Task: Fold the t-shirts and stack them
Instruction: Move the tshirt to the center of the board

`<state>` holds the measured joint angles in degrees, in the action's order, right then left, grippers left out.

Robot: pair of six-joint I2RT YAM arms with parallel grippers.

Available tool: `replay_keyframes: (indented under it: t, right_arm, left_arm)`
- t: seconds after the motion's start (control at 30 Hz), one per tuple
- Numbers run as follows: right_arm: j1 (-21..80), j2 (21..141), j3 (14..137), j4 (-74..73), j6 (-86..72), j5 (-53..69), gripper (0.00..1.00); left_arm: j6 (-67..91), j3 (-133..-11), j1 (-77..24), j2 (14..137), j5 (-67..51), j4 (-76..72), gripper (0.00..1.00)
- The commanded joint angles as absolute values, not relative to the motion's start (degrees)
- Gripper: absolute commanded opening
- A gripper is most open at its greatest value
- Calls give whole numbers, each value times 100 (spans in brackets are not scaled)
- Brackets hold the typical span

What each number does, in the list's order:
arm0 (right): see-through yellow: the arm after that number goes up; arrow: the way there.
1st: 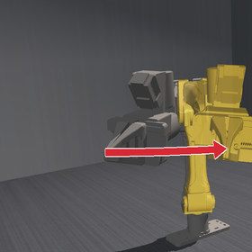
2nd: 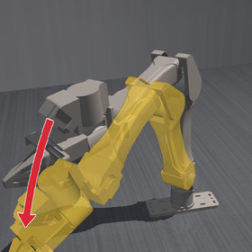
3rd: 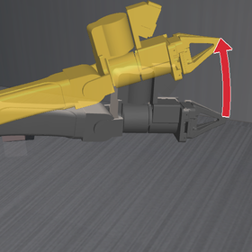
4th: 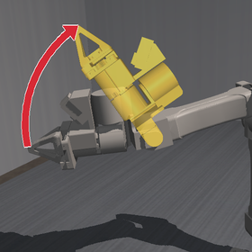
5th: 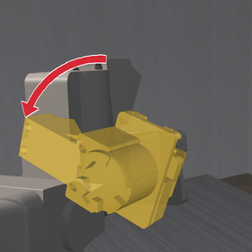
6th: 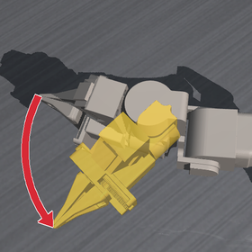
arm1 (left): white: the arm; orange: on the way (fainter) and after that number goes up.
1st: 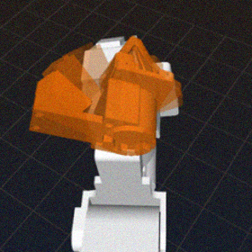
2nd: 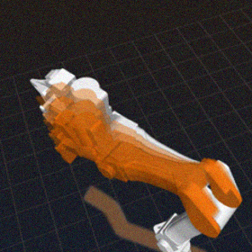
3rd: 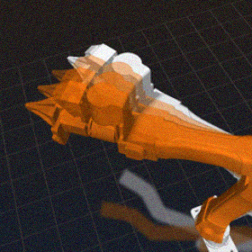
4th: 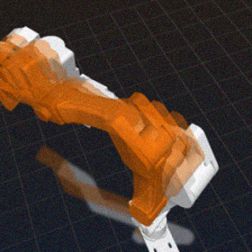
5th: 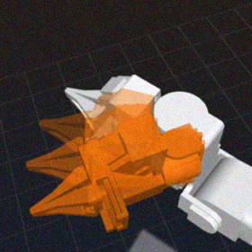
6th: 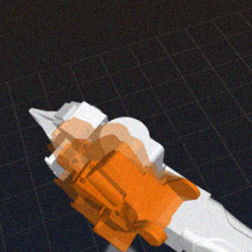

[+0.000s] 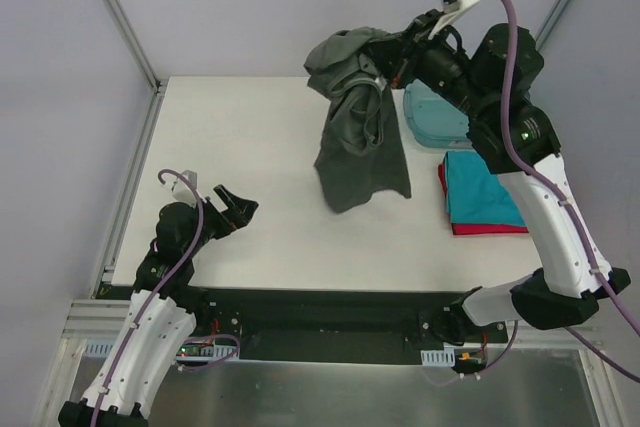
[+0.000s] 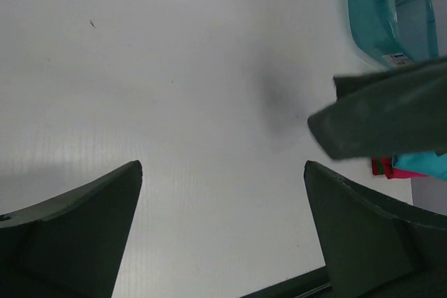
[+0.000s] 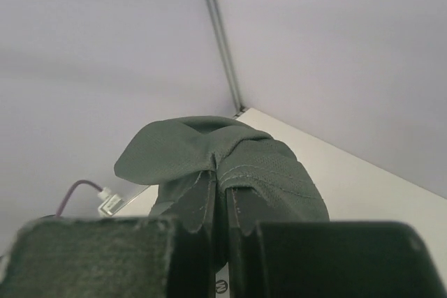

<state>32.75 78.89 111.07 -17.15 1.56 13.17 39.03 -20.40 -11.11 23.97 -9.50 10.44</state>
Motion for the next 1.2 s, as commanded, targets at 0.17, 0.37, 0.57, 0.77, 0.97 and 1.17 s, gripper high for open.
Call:
replay_keyframes:
  t: [0.17, 0.37, 0.57, 0.77, 0.97, 1.17]
  right_arm:
    - [3955, 8464, 11708, -1863, 105, 1213, 1]
    - [3999, 7719, 9567, -1661, -219, -153, 1]
    - [3745, 7058, 6481, -1923, -998, -2379, 59]
    - [3779, 6575, 5292, -2083, -1713, -3059, 96]
    - [3814, 6013, 4659, -2101, -1978, -2893, 96]
    - [3814, 5625, 4166, -1644, -1846, -2496, 96]
  left_arm:
    - [4394, -2171, -1046, 2356, -713, 1748, 99]
    - [4544, -2136, -1046, 2355, -369, 2021, 99]
    - [4518, -2153, -1046, 2732, -527, 2030, 99]
    - [4412, -2162, -1046, 3426, -1045, 1934, 99]
    - [4605, -1785, -1063, 3937, -1985, 1136, 92]
    - [4641, -1635, -1072, 4446, -2232, 344, 78]
